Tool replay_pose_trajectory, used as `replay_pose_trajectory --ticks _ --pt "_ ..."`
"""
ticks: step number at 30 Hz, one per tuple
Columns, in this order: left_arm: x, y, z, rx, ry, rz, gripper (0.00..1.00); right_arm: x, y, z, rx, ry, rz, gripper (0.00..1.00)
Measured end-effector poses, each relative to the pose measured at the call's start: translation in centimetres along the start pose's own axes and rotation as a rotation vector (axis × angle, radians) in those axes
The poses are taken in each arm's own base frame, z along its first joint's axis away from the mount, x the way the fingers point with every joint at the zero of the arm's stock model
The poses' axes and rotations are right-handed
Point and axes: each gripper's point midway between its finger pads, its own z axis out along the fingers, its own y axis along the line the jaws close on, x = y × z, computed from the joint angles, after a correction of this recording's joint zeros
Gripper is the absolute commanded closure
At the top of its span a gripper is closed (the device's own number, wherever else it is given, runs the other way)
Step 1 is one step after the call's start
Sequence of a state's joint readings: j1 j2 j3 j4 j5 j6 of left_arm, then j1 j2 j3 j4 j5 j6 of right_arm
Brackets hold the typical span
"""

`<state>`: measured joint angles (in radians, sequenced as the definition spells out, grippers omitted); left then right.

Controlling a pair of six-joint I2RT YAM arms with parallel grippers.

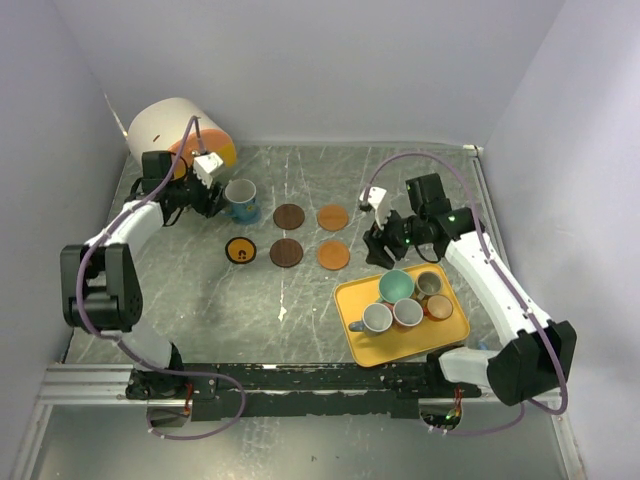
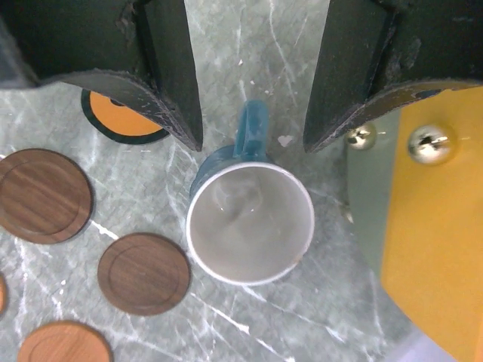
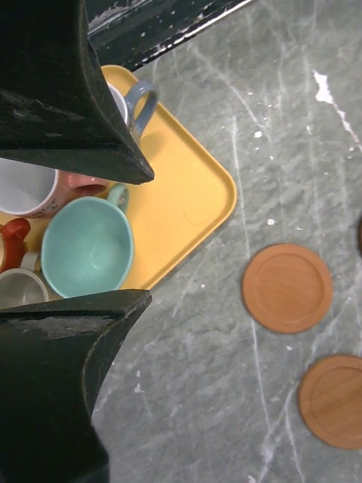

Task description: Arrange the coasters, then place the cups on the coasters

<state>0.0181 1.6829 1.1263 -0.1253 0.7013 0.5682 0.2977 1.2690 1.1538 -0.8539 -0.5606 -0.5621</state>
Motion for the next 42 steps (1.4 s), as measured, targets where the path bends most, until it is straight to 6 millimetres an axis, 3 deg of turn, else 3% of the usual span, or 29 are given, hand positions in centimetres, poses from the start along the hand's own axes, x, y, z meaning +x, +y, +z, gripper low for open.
replay_pose_trajectory --ticks 3,7,14,20,28,42 --pt "-2.1 -0.1 -1.9 -0.043 -0.033 0.033 0.29 1.1 0.4 0.0 0.033 0.050 -0.009 0.44" --pt "-3.7 -0.6 -4.2 -0.104 -0.056 0.043 0.21 3.6 -0.8 0.0 0.122 0.143 0.025 0.45" --pt "-4.3 -2.3 -6.8 -0.144 -0.065 0.023 0.17 8.1 -3.6 -1.2 0.225 0.332 0.006 0.46" --pt "-4.4 -3.3 -7.9 -0.150 -0.075 0.032 0.18 11.1 -4.3 -0.4 0.154 0.484 -0.038 0.46" --pt "-4.1 -3.7 -8.1 -0.143 -0.067 0.024 0.18 12.9 -4.6 0.9 0.083 0.560 -0.063 0.52" --pt "-3.7 -4.0 -8.0 -0.135 -0.060 0.017 0.17 13.8 -4.6 3.1 0.038 0.551 -0.051 0.66"
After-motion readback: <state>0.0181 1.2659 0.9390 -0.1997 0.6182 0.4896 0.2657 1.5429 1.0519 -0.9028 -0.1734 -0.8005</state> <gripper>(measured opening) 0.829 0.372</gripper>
